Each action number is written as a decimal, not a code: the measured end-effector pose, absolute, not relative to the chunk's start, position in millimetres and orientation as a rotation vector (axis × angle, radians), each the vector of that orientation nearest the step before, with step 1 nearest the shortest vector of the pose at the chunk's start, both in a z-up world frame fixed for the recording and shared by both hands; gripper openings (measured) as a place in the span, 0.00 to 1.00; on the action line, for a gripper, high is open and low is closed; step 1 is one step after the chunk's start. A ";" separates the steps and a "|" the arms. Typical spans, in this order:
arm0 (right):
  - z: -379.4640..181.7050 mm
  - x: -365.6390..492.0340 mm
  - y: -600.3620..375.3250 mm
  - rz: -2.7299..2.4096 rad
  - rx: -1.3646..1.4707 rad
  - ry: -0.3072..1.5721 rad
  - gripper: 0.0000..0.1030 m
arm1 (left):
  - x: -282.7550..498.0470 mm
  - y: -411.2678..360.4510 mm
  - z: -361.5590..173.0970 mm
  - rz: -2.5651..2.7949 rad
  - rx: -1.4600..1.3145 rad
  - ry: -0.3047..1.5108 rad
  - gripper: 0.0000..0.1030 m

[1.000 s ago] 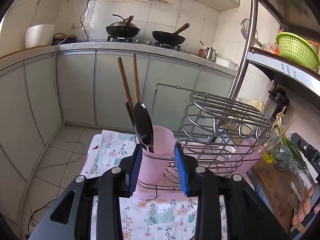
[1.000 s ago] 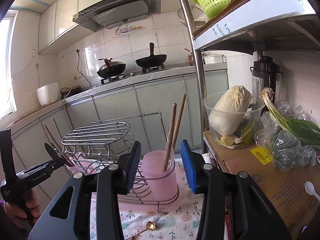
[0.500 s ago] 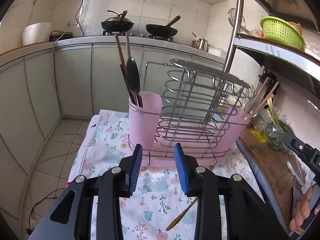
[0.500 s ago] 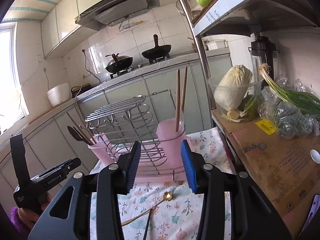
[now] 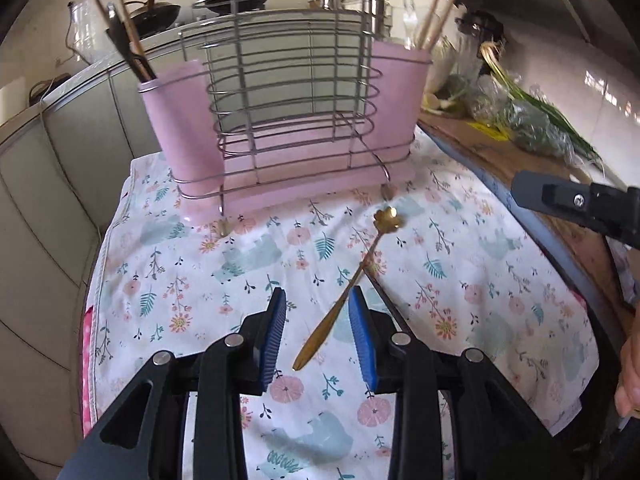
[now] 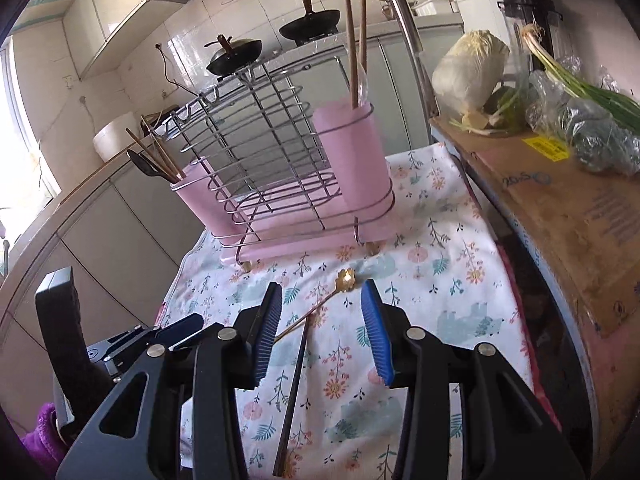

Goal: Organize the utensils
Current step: 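Reach both tools down to the gold spoon, left tool closing on its handle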

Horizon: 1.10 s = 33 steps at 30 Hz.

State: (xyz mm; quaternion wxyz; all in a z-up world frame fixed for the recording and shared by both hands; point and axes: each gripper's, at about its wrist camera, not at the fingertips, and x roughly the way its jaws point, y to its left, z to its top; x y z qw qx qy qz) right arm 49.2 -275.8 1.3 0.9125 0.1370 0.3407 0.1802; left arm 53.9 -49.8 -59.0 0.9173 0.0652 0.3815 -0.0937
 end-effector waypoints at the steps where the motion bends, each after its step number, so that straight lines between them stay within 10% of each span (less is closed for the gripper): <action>1: -1.0 47.8 -276.1 0.374 0.289 0.710 0.41 | 55.5 -54.6 -63.1 -0.194 0.160 0.789 0.31; 33: -44.8 60.3 -266.8 0.404 0.312 0.891 0.41 | 54.0 -16.3 -91.3 -0.158 0.006 0.993 0.01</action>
